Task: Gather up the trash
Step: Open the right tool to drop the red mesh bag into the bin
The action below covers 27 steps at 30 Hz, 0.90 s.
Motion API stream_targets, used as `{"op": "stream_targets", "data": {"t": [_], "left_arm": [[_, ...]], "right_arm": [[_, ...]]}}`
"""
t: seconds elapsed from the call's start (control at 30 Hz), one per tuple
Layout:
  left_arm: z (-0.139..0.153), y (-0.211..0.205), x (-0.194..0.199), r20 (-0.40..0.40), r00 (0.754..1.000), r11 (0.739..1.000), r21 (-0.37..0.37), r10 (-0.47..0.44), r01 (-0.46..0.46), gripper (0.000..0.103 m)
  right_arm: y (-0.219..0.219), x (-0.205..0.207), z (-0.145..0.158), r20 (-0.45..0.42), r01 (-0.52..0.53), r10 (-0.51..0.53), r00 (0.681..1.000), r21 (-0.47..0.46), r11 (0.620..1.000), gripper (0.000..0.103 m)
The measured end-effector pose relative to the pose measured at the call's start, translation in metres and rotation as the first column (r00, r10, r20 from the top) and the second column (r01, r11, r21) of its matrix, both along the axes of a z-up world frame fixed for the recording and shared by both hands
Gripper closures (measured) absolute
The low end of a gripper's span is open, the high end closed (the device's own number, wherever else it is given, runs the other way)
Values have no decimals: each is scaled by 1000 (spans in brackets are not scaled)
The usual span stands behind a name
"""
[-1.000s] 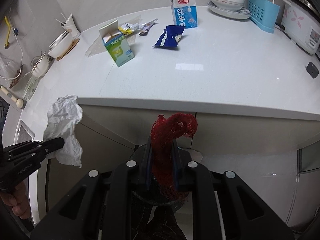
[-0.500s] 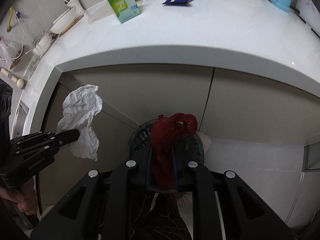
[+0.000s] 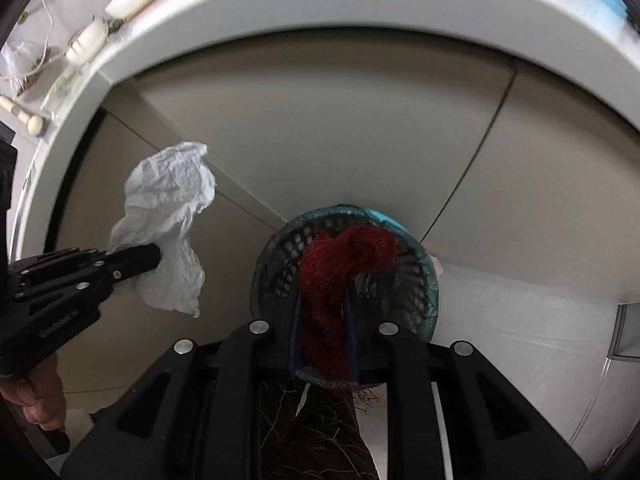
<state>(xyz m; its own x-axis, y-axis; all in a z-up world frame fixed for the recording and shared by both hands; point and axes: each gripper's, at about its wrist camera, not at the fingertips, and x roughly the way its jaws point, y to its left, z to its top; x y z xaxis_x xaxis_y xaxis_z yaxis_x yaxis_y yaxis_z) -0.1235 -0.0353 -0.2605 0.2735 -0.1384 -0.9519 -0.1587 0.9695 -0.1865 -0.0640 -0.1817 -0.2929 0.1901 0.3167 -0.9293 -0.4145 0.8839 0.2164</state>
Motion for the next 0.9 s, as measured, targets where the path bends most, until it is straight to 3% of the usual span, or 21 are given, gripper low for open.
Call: {"op": "stream_targets", "data": {"t": [0.33,0.73,0.9], "left_arm": [[-14,12,-2,-30,999,1000,14,15,-15,99],[-12,6,5,-58,998,1000,17,8,-7,99],[-18,4,8,-67,998,1000,20,-7,8,99]], "right_arm": [[22,7,-29,-44,-32,30,999,-49,998,78],[28,17,-36,-46,-14,12,999,-52,999,46],[16,15,-28,-16,25,-25,1000,-43,999,23]]}}
